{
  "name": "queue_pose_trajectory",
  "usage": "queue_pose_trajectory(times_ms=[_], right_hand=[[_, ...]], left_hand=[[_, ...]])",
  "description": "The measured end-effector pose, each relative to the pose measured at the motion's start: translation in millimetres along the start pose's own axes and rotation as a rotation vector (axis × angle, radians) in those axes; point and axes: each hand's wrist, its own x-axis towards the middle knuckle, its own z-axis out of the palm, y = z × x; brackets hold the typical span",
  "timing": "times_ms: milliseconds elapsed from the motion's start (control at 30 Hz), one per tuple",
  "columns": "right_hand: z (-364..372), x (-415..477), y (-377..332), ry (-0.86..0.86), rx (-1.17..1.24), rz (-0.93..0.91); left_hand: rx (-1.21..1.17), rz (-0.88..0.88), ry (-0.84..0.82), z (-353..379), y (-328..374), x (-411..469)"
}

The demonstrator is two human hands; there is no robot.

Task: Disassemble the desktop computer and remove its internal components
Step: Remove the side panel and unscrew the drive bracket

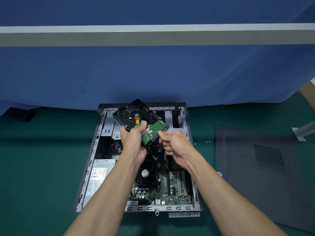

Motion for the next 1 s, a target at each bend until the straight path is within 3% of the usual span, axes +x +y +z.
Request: queue_pose_trajectory(times_ms=[100, 267, 433, 633, 700, 833, 900, 1000], right_hand=[[12, 3, 4, 0.156, -0.091, -0.058], [0, 5, -9, -0.077, -0.080, 0.001], [9, 0, 4, -0.033, -0.156, -0.075], [7, -13, 30, -0.031, -0.694, -0.129], [2, -15, 29, 0.057, -0.684, -0.159], [-27, -19, 17, 0.535, -0.518, -0.313], [-42, -22, 8, 0.512, -0.581, -0.404], [-55, -31, -4, 0.354, -0.611, -0.392]], left_hand=[[-0.042, 0.000, 0.021, 2, 0, 1], [-0.029, -0.024, 0.032, -3, 3, 3], [-0.053, 0.016, 0.059, -3, 14, 11], [0.036, 0.081, -0.021, -3, 20, 9], [0.082, 0.087, -0.048, 0, 14, 5], [0.198, 0.086, -0.099, 10, -4, -3], [0.263, 0.077, -0.125, 21, -14, -9], [0.298, 0.044, -0.199, 43, -28, -21]])
